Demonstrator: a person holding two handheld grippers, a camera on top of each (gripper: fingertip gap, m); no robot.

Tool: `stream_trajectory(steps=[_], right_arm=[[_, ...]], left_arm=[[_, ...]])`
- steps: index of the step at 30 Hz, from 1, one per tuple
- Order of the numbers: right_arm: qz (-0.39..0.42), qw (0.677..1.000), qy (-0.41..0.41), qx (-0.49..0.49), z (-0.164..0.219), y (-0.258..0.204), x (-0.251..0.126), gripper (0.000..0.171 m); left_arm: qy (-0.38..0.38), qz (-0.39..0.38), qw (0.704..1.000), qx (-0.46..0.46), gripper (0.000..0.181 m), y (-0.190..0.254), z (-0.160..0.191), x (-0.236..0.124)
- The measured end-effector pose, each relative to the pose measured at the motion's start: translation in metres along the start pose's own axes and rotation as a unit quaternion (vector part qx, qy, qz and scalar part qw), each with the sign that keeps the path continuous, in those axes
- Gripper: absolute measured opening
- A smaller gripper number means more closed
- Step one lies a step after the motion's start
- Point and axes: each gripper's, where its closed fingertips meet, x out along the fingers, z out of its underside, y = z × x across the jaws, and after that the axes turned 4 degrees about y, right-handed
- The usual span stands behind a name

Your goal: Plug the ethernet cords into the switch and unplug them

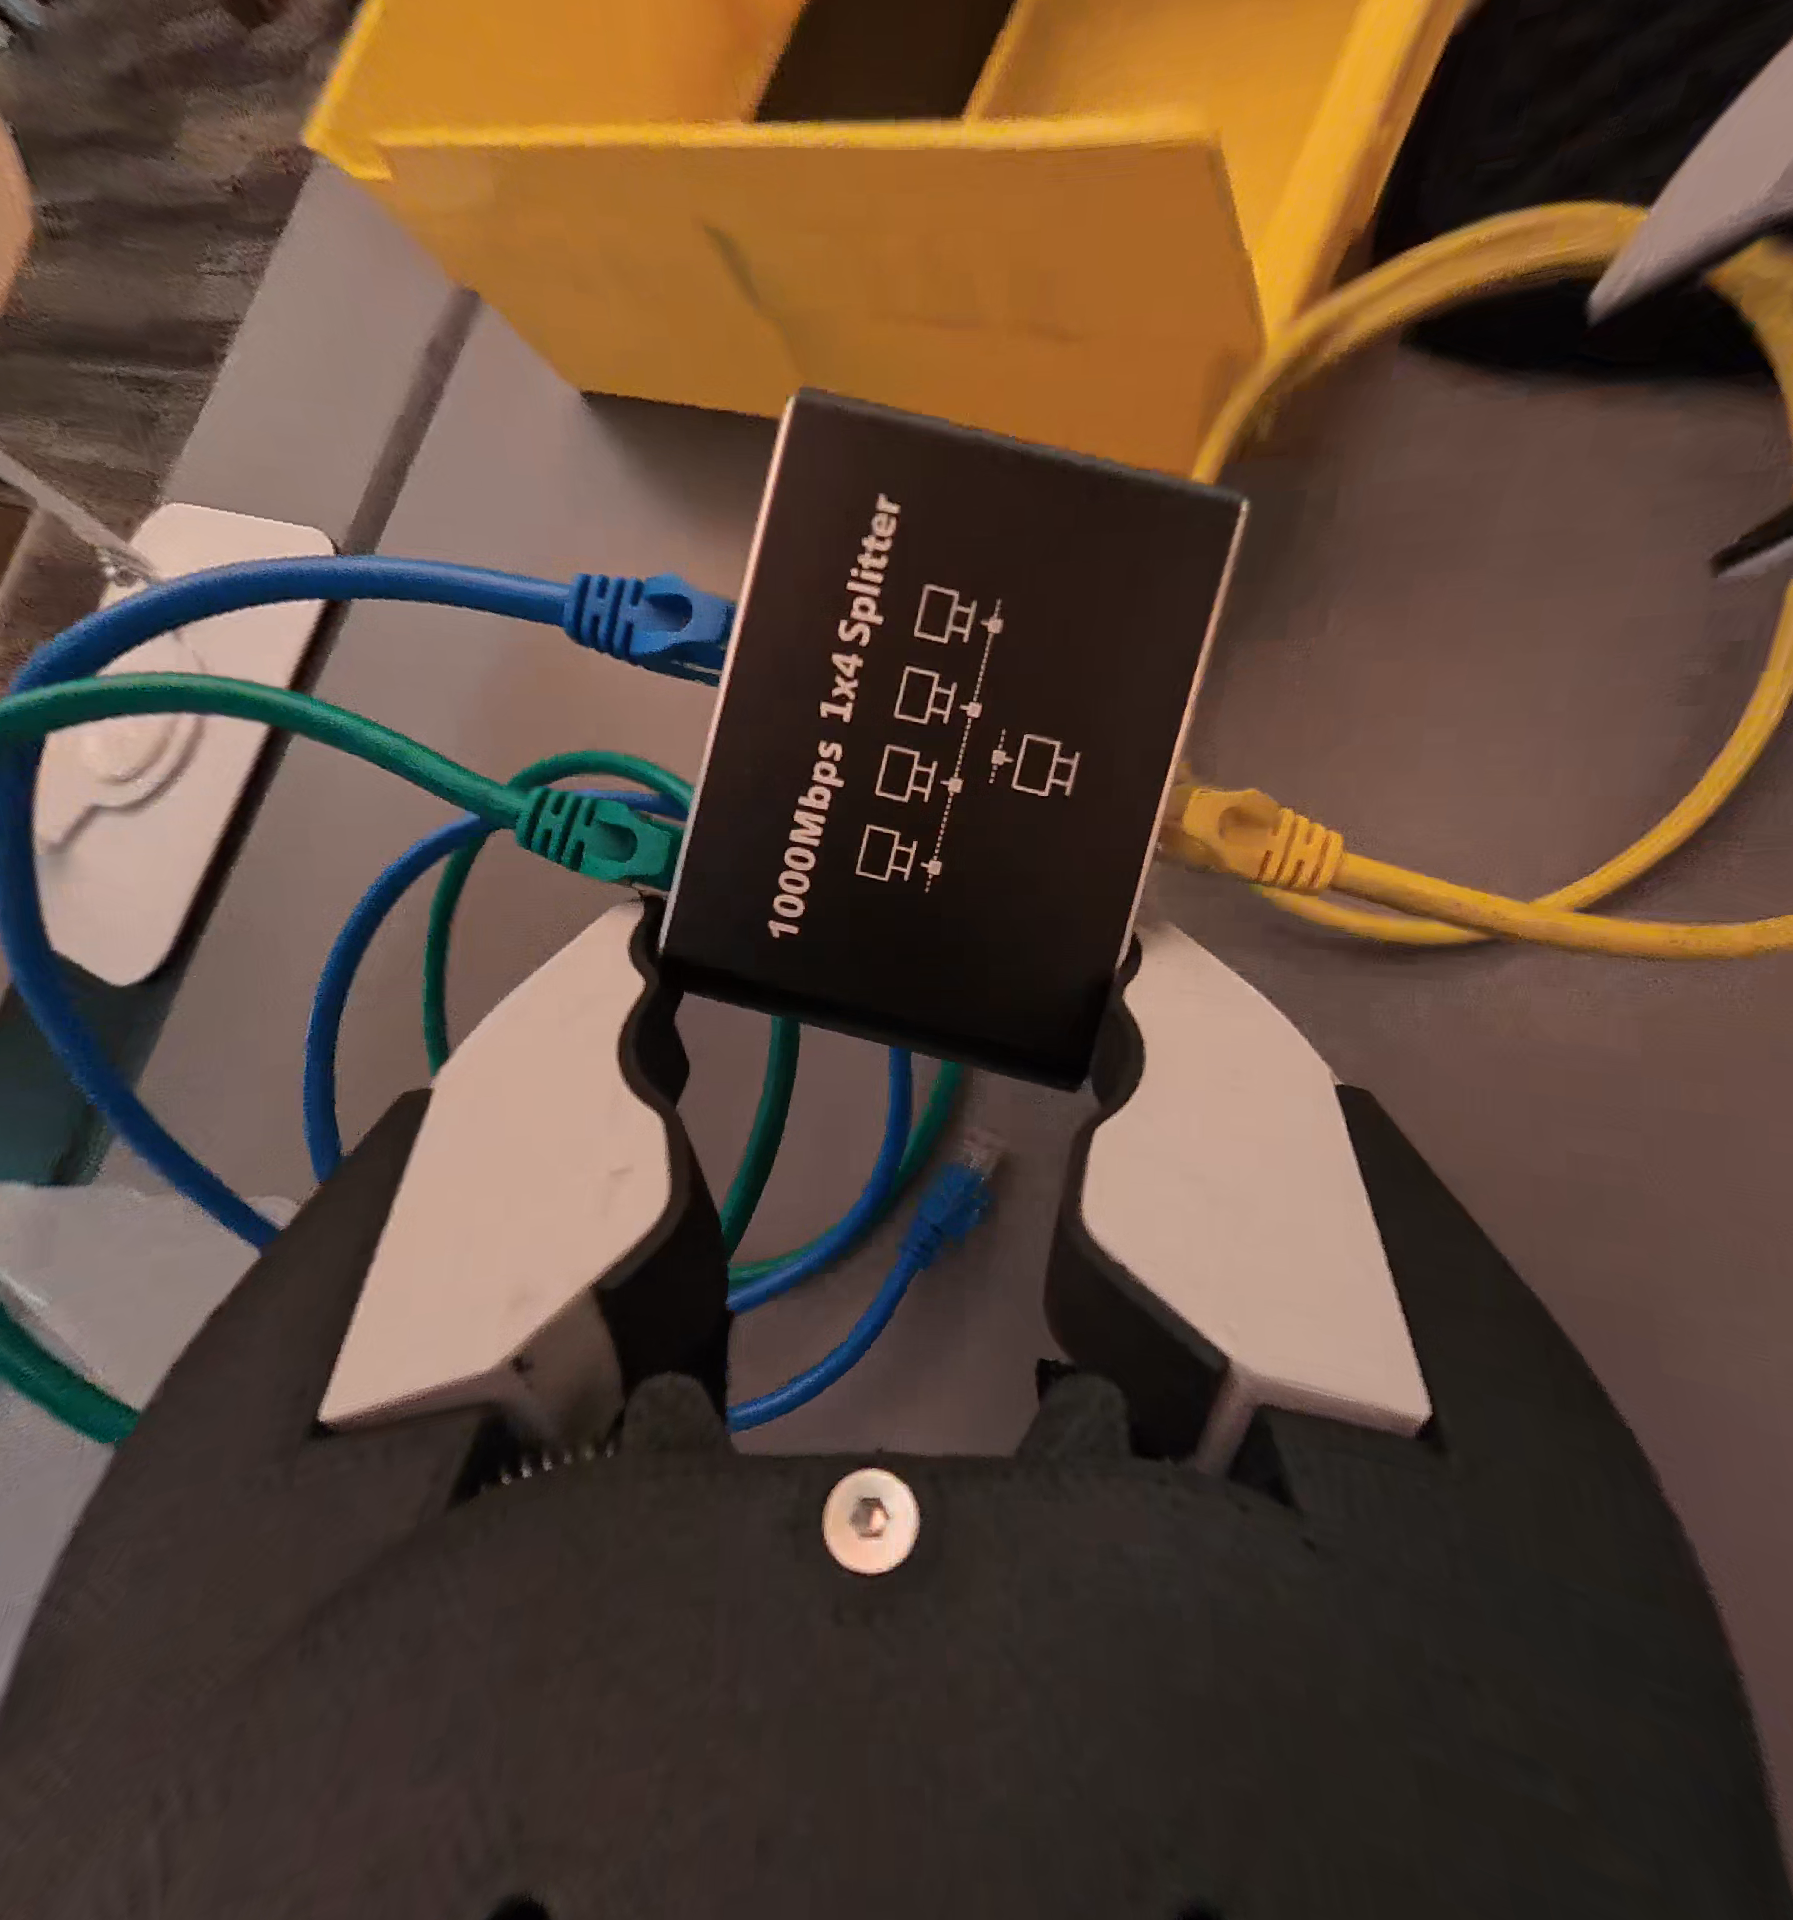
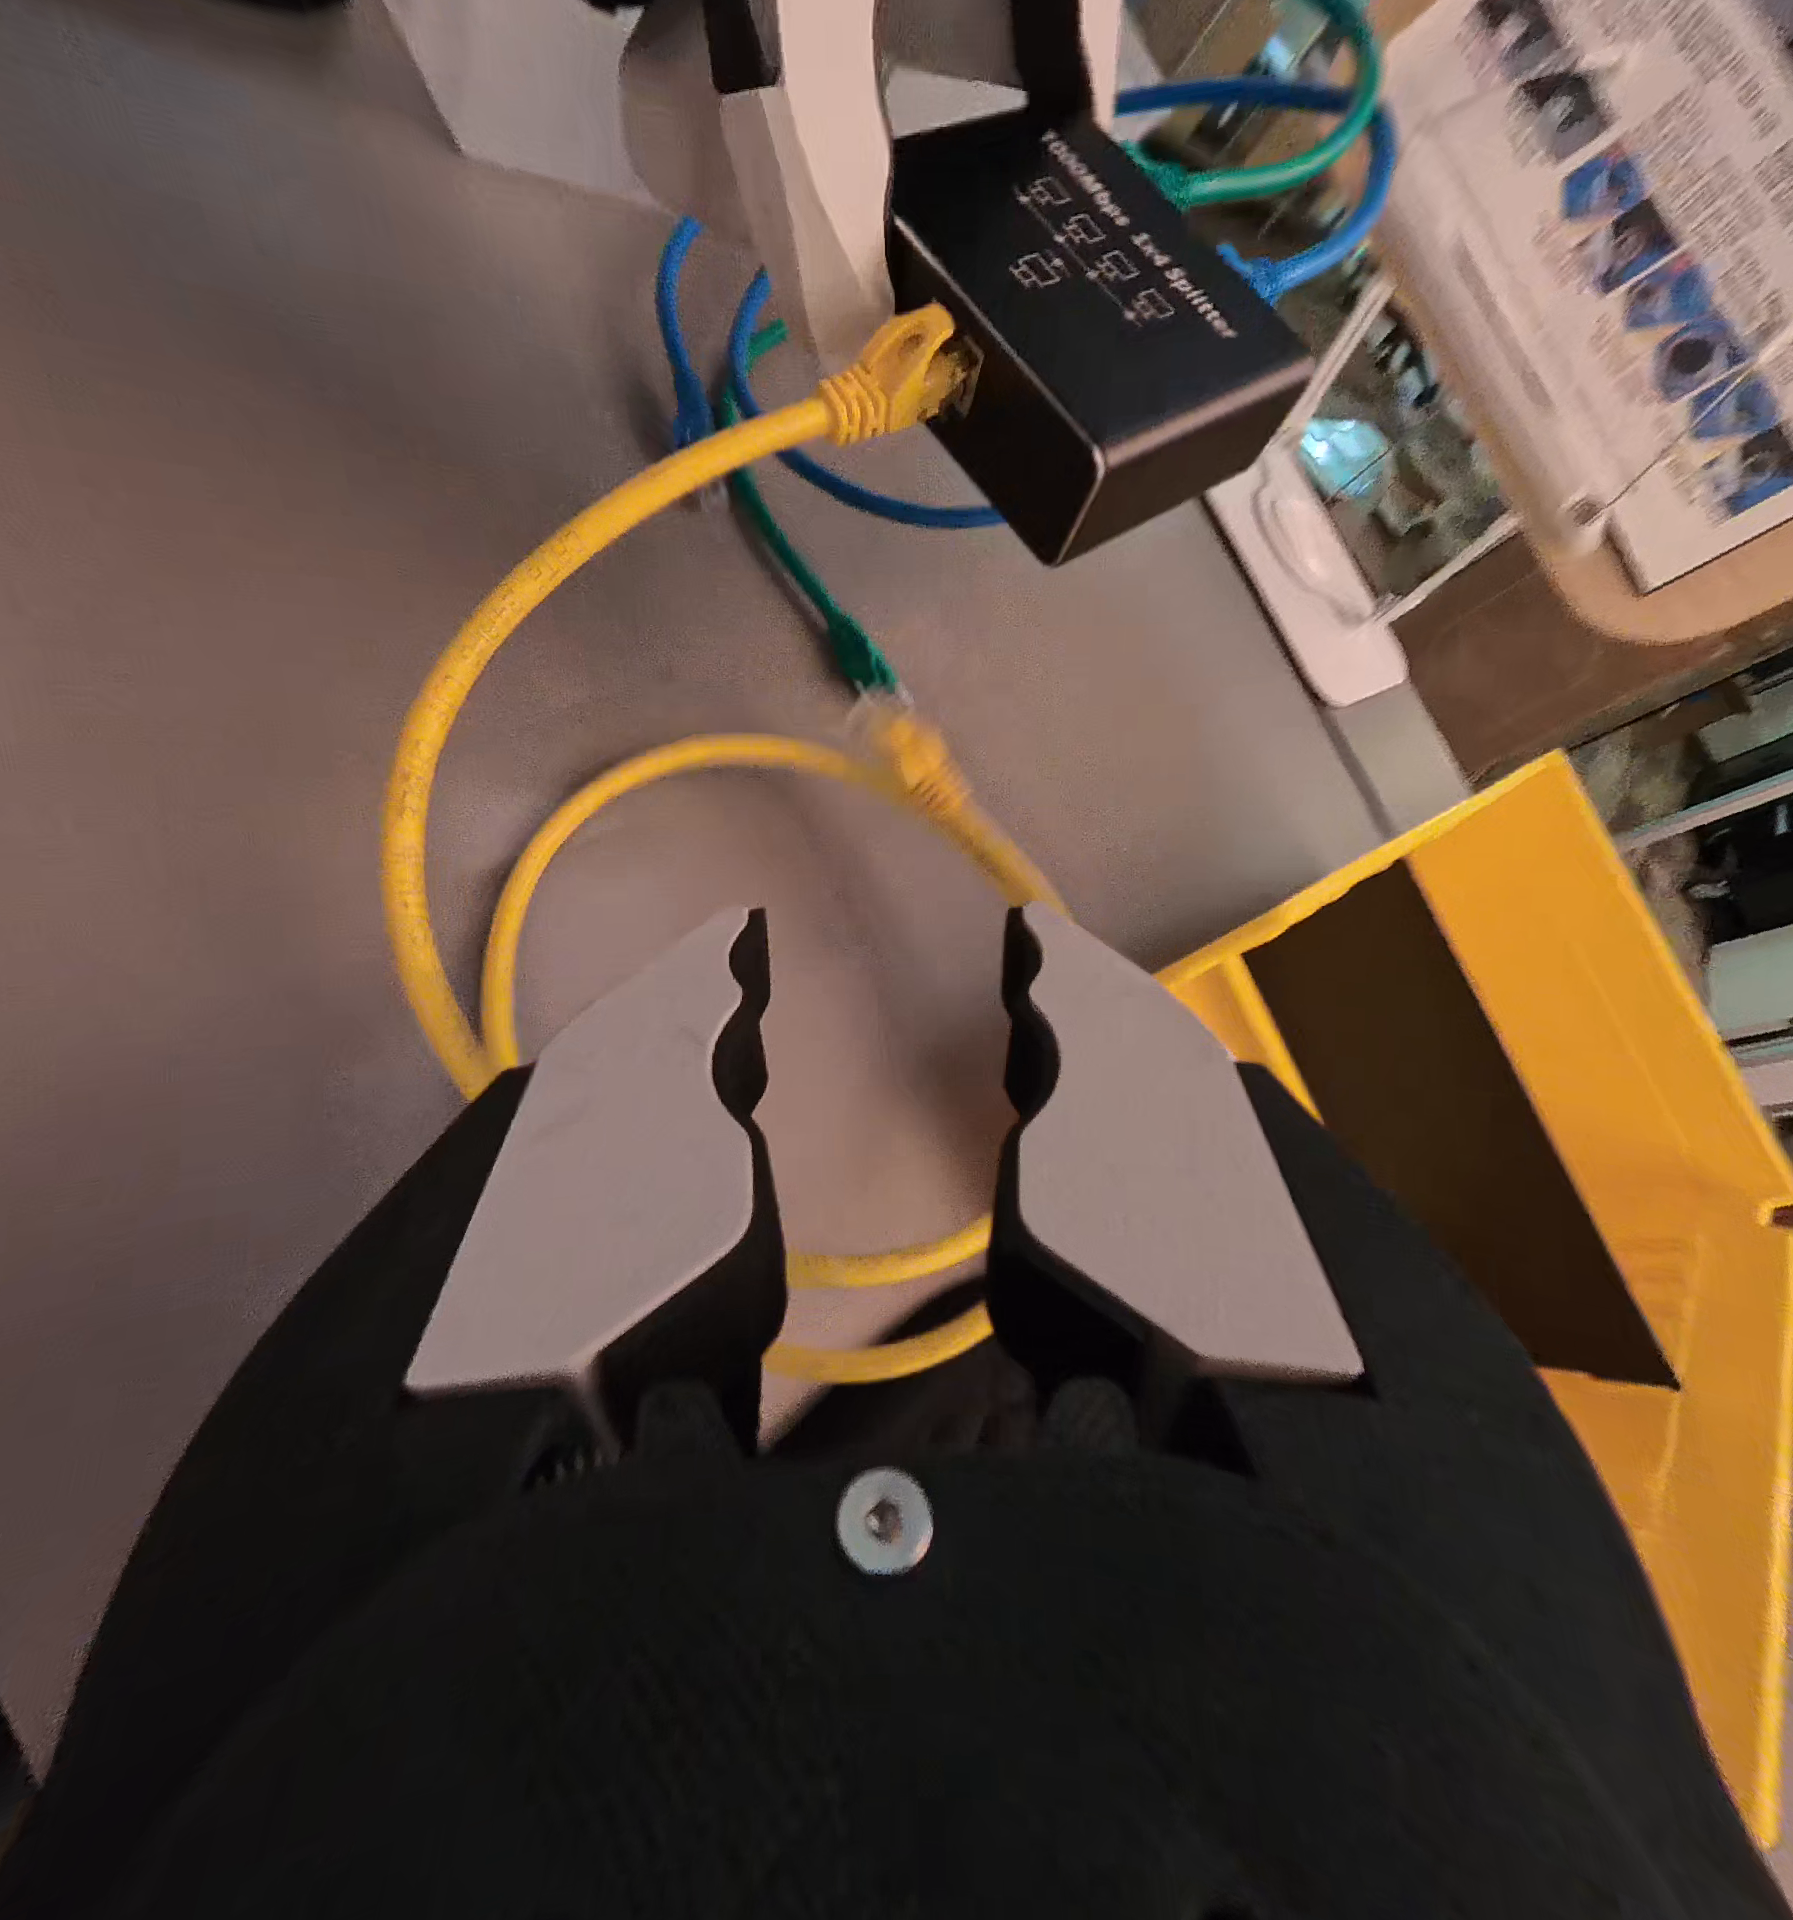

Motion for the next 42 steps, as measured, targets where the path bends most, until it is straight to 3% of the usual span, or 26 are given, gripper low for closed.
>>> stream_trajectory(steps=[7, 10, 14, 20, 24, 31, 36, 40, 42], right_arm=[[0.123, 0.982, 0.140, -0.006, -0.088, 0.039, -0.025, 0.044], [0.170, 0.964, 0.194, -0.066, -0.125, 0.047, -0.053, 0.039], [0.122, 0.963, 0.194, -0.142, -0.149, 0.046, -0.065, 0.032], [0.061, 0.923, 0.087, -0.370, -0.144, 0.040, -0.017, 0.037], [0.048, 0.894, 0.076, -0.440, -0.144, 0.034, 0.004, 0.041], [0.081, 0.861, 0.063, -0.498, -0.140, 0.040, 0.020, 0.028], [0.121, 0.862, 0.059, -0.489, -0.138, 0.052, 0.015, 0.040], [0.121, 0.865, 0.047, -0.485, -0.127, 0.062, 0.023, 0.053], [0.120, 0.860, 0.053, -0.494, -0.127, 0.060, 0.027, 0.047]], left_arm=[[0.096, 0.062, 0.980, -0.163, 0.078, 0.001, -0.032, -0.038], [0.118, 0.101, 0.967, -0.200, 0.078, 0.008, -0.037, -0.046], [0.111, 0.100, 0.968, -0.201, 0.078, 0.006, -0.036, -0.052], [0.057, 0.099, 0.975, -0.191, 0.078, 0.011, -0.045, -0.059], [0.027, 0.099, 0.974, -0.200, 0.078, 0.010, -0.049, -0.060], [-0.009, 0.090, 0.975, -0.205, 0.078, 0.010, -0.050, -0.059], [-0.006, 0.091, 0.976, -0.198, 0.078, 0.011, -0.048, -0.059], [0.007, 0.136, 0.972, -0.194, 0.078, 0.026, -0.054, -0.061], [0.006, 0.138, 0.977, -0.165, 0.078, 0.032, -0.055, -0.060]])
